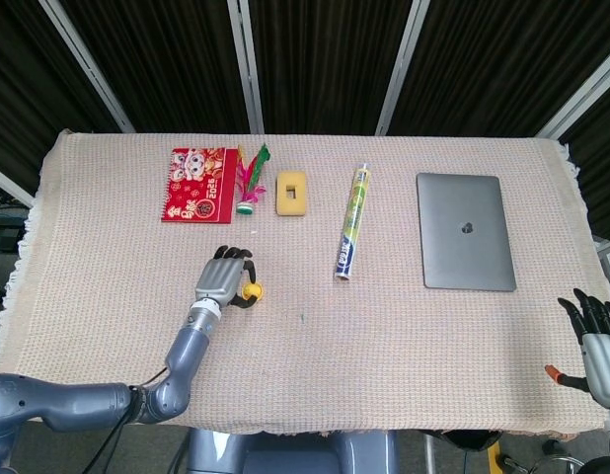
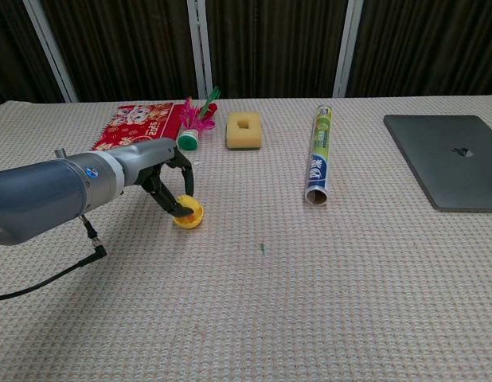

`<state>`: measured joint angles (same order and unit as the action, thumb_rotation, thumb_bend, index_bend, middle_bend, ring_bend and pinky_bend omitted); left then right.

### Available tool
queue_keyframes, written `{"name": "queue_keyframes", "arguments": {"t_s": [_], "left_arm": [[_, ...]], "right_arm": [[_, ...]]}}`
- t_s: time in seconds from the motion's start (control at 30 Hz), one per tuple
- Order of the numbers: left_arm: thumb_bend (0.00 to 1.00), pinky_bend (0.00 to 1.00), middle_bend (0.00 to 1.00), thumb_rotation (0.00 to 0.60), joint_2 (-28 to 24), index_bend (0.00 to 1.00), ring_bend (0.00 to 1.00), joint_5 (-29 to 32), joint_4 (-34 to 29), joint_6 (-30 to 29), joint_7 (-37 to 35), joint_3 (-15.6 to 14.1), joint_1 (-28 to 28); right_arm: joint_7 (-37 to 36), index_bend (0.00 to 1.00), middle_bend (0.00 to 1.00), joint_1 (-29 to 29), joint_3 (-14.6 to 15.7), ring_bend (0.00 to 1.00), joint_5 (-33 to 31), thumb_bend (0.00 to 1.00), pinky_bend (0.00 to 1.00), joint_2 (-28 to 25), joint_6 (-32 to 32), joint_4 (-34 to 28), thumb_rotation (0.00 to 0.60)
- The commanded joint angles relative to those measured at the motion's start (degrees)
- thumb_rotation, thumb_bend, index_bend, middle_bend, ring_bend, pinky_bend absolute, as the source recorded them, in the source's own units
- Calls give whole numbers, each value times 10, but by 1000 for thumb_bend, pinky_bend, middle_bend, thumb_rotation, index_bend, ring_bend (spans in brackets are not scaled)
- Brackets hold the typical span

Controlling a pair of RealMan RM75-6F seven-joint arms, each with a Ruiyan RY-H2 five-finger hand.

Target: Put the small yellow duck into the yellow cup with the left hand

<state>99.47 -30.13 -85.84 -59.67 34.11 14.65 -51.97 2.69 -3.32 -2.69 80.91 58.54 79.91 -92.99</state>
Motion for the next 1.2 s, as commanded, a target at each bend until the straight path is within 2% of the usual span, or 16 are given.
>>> {"name": "queue_keyframes", "arguments": {"t_s": [0.03,0.57,0.8,1.2], "left_arm": [[323,0,157,600,0,536,86,0,0,0,-1,0,1],[363,0,157,600,-7,517,84,7,-2,-2,-8,2,8],[334,0,157,600,-8,474,84,-1,-2,-2,-16,1,11],[324,0,159,600,-3,467,85,0,4,0,-14,1,9]], "right_arm": [[-1,101,0,0,0,0,1,0,0,0,1,0,600],[-4,101,0,0,0,0,2,0,0,1,0,1,600],[-4,101,0,0,0,0,2,0,0,0,1,1,600],[-5,101,0,0,0,0,3,0,0,0,1,2,600]]}}
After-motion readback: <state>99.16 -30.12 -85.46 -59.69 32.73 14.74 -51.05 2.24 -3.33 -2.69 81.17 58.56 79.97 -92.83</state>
